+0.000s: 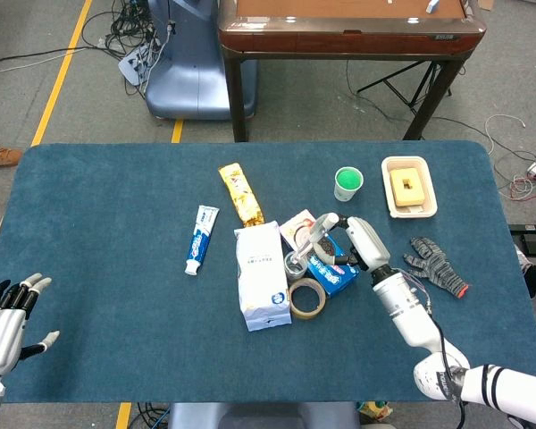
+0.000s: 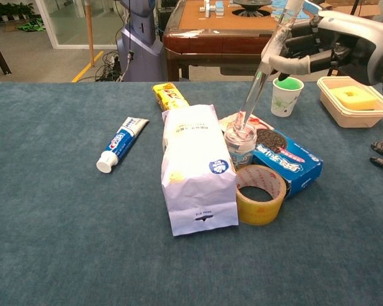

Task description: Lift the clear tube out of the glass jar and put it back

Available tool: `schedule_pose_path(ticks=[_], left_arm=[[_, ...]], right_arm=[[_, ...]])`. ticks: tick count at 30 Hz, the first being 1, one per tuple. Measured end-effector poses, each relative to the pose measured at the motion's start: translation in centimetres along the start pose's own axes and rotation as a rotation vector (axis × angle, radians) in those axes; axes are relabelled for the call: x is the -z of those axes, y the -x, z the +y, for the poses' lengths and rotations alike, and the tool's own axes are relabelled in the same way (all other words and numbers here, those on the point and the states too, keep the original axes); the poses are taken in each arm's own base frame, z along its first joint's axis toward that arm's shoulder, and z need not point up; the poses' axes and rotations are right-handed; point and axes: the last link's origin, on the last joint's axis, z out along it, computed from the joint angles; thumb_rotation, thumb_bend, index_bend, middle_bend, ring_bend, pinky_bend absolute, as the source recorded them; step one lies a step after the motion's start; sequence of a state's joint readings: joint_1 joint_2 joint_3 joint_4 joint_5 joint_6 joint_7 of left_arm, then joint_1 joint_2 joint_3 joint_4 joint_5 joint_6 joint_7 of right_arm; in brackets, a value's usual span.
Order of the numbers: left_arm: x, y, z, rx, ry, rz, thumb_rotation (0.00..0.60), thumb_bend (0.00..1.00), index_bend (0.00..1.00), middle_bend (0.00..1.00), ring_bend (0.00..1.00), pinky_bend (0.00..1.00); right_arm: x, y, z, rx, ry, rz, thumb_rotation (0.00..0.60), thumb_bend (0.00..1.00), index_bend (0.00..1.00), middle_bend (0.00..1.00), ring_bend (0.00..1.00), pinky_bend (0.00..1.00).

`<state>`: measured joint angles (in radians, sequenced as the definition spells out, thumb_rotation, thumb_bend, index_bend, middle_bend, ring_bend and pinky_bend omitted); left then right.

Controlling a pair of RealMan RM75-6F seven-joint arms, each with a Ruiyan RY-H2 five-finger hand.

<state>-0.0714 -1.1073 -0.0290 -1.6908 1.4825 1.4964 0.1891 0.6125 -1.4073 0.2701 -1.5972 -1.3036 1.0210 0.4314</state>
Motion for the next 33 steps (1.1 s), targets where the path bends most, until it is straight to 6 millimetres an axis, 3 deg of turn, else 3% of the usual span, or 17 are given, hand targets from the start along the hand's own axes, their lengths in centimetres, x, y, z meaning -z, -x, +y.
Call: schedule_pose_path(ticks=[8,14,25,30,33], left_arm=[[0.0,0.2,0.0,0.003,0.002,-0.005,0.600,0.17,0.17,0.12,0.16,0.06],[-0.1,0.3,0.0,0.003,-0.001,-0.009,0.600,0.17,0.17,0.12,0.16,0.06],[0.1,0.3,0.0,0.004,0.000,-0.008,0.600,0.17,0.17,0.12,0.16,0.06],[0.1,0.4,0.1,0.004,0.000,-0.011,0.600,0.17,0.17,0.12,0.16,0.06],[0.1,0.2,0.1,0.005,0.001,-0.006,0.600,0.17,0.17,0.12,0.16,0.06]], right_arm=[[-0.5,1.4,0.9,0.048,-0.001,-0.026,0.600,0.54,0.61,0.49,0.37,0.34],[-0.7,2.6,1.5,0.095,-0.011,-0.065,0.600,0.54,0.61,0.43,0.34,0.34],[-0.6,4.1,2.7,0.163,-0.020,-0.100,0.600,0.42,0.33,0.25,0.20,0.26],[-0.3,4.0,3.0,0.172,-0.016,-0.100,0.600,0.36,0.17,0.14,0.13,0.21],[0.0,3.5,2.9,0.177,-0.022,-0.077,0.600,0.35,0.13,0.11,0.12,0.20]])
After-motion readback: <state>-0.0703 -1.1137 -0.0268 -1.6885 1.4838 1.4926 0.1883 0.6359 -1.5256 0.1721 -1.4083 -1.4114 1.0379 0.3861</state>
